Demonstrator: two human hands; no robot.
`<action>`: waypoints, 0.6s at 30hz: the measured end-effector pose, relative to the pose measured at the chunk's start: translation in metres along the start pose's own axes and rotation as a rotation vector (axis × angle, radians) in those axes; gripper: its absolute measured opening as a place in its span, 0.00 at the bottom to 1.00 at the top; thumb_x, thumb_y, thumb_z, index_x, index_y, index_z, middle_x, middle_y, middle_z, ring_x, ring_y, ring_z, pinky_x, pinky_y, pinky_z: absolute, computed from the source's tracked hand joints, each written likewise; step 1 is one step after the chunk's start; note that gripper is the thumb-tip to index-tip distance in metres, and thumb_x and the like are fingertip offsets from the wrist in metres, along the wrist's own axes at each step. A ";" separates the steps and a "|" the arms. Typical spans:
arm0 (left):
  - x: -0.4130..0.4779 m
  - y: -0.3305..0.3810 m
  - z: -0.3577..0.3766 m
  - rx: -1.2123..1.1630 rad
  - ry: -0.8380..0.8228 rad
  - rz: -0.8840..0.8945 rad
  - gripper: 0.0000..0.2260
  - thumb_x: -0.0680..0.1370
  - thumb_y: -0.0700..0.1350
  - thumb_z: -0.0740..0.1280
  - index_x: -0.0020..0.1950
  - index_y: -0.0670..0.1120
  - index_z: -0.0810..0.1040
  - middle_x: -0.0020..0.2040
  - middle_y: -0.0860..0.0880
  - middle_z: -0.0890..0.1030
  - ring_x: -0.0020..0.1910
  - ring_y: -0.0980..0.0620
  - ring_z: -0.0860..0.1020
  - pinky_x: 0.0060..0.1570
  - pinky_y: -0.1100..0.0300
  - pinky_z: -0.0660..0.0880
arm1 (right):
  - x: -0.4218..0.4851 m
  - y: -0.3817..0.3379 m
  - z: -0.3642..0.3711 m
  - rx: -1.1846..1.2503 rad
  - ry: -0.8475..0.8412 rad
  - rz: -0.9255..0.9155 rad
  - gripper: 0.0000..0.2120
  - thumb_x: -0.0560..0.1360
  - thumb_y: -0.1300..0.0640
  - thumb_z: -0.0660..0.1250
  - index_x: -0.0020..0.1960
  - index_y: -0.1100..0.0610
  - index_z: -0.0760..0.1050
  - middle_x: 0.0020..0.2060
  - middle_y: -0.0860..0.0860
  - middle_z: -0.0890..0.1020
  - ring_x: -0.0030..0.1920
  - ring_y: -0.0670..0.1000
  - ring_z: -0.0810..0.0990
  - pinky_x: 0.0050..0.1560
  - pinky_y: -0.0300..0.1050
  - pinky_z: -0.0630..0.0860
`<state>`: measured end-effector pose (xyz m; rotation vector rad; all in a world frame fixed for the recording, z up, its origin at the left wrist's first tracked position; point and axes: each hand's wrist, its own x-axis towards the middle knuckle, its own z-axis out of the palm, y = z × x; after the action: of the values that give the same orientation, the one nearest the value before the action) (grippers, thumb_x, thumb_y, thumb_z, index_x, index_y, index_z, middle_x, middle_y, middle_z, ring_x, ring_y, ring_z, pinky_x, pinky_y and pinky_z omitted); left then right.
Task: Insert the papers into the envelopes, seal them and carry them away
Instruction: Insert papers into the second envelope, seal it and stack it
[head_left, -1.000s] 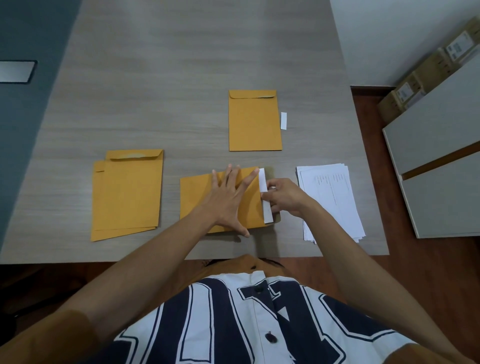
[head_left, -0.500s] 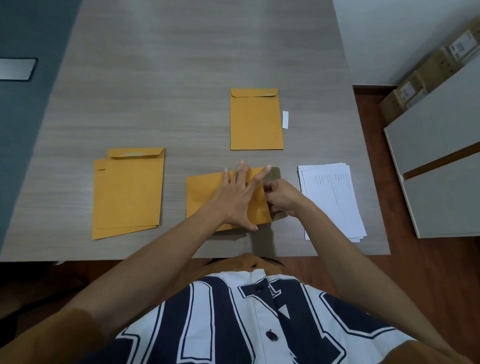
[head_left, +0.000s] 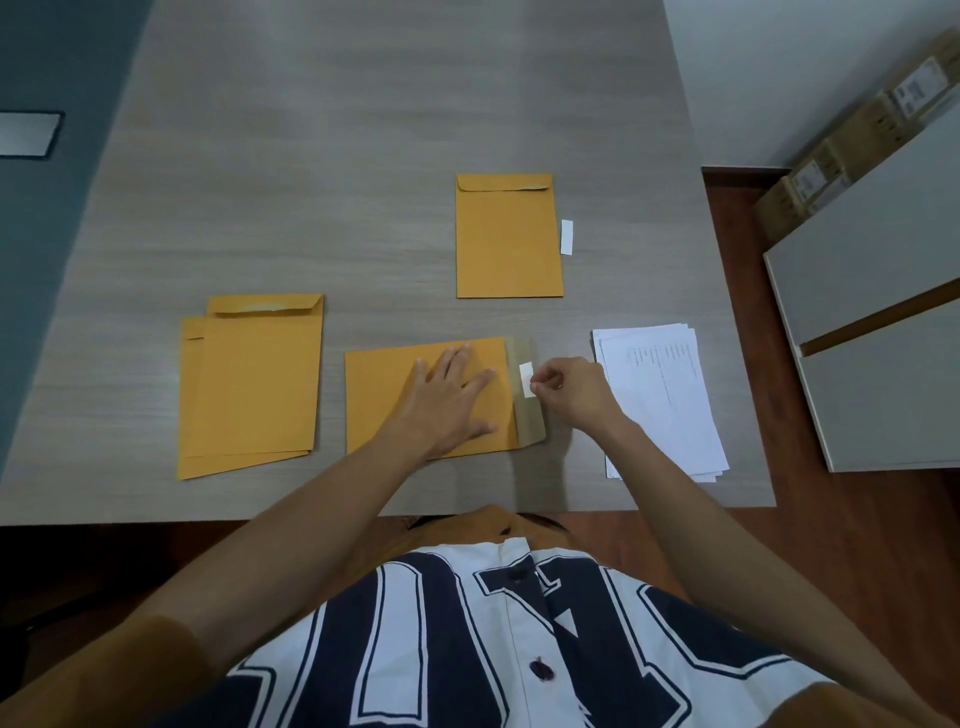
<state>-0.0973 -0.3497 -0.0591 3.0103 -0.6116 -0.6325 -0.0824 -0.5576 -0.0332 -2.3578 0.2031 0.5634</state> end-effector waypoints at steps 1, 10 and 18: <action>0.002 0.001 -0.002 0.012 0.034 -0.007 0.33 0.76 0.67 0.62 0.77 0.56 0.58 0.80 0.42 0.51 0.79 0.43 0.51 0.71 0.37 0.58 | 0.001 0.002 0.004 -0.036 0.011 -0.025 0.05 0.76 0.57 0.70 0.49 0.56 0.81 0.40 0.51 0.83 0.41 0.48 0.79 0.45 0.41 0.76; 0.030 0.010 -0.024 0.026 -0.059 -0.093 0.46 0.67 0.64 0.75 0.78 0.60 0.53 0.75 0.42 0.57 0.73 0.41 0.60 0.60 0.43 0.74 | 0.011 0.005 0.014 -0.305 0.016 -0.185 0.18 0.76 0.54 0.70 0.65 0.49 0.74 0.52 0.52 0.75 0.48 0.55 0.80 0.53 0.53 0.78; 0.031 0.011 -0.024 0.026 -0.059 -0.099 0.46 0.67 0.64 0.76 0.78 0.60 0.55 0.75 0.44 0.56 0.73 0.42 0.60 0.61 0.42 0.73 | 0.015 0.005 0.011 -0.270 0.025 -0.186 0.17 0.73 0.54 0.73 0.61 0.54 0.77 0.52 0.53 0.77 0.50 0.54 0.80 0.54 0.51 0.77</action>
<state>-0.0662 -0.3727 -0.0483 3.0718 -0.4778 -0.7255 -0.0740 -0.5541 -0.0507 -2.6098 -0.0874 0.4966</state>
